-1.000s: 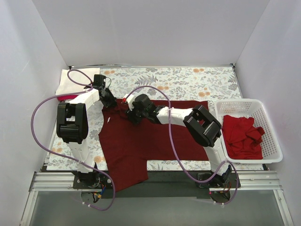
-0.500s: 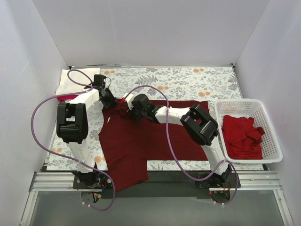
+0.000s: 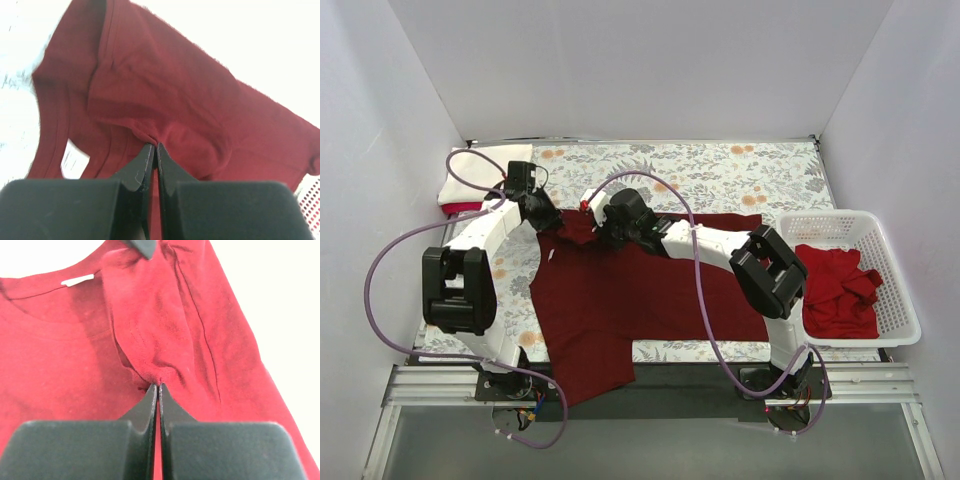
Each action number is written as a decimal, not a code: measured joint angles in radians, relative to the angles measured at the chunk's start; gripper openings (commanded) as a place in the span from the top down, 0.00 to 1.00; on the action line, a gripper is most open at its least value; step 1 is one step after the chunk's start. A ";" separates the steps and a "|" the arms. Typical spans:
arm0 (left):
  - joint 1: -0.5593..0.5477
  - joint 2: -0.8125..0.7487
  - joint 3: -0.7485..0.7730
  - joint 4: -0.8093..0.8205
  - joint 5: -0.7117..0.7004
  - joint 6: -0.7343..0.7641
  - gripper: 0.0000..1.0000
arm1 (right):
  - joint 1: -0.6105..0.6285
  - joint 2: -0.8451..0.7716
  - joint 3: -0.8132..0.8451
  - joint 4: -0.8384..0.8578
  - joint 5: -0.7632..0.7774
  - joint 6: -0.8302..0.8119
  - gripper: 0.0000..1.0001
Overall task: Fold and stack the t-shirts
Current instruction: Fold the tshirt
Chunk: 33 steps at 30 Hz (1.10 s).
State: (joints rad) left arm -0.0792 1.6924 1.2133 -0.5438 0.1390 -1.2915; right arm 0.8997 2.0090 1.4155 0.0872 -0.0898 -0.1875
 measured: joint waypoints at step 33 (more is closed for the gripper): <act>0.002 -0.270 -0.447 0.056 0.041 -0.092 0.93 | 0.000 -0.022 0.034 -0.386 -0.134 -0.125 0.46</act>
State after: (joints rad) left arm -0.0776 1.4227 0.7666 -0.4881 0.1799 -1.3838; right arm 0.9001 1.9873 1.4498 -0.2993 -0.2234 -0.3122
